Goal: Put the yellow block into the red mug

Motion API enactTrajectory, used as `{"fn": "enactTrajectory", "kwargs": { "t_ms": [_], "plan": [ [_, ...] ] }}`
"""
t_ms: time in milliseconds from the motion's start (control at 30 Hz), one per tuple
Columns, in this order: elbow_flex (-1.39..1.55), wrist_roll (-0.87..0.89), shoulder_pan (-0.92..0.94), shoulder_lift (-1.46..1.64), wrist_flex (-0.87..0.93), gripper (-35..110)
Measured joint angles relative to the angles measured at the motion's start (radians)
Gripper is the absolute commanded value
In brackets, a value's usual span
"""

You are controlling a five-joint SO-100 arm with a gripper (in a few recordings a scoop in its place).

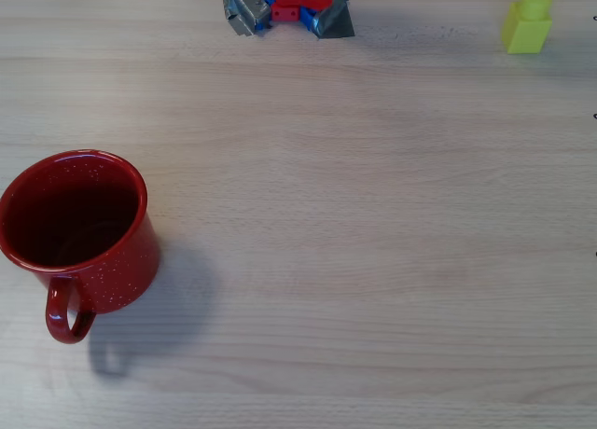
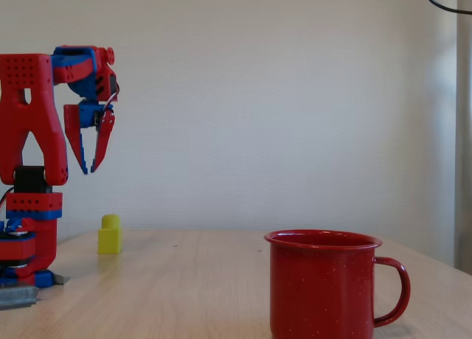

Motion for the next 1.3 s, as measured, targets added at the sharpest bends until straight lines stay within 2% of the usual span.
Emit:
{"fn": "enactTrajectory", "kwargs": {
  "t_ms": [400,500,767,1300],
  "plan": [
    [-0.175,0.121,-0.058,-0.227,-0.025,1],
    [-0.176,0.138,-0.097,-0.29,-0.034,18],
    [-0.176,0.126,-0.107,-0.373,-0.089,41],
    [-0.176,0.14,-0.034,-0.5,-0.152,45]
  ]
}}
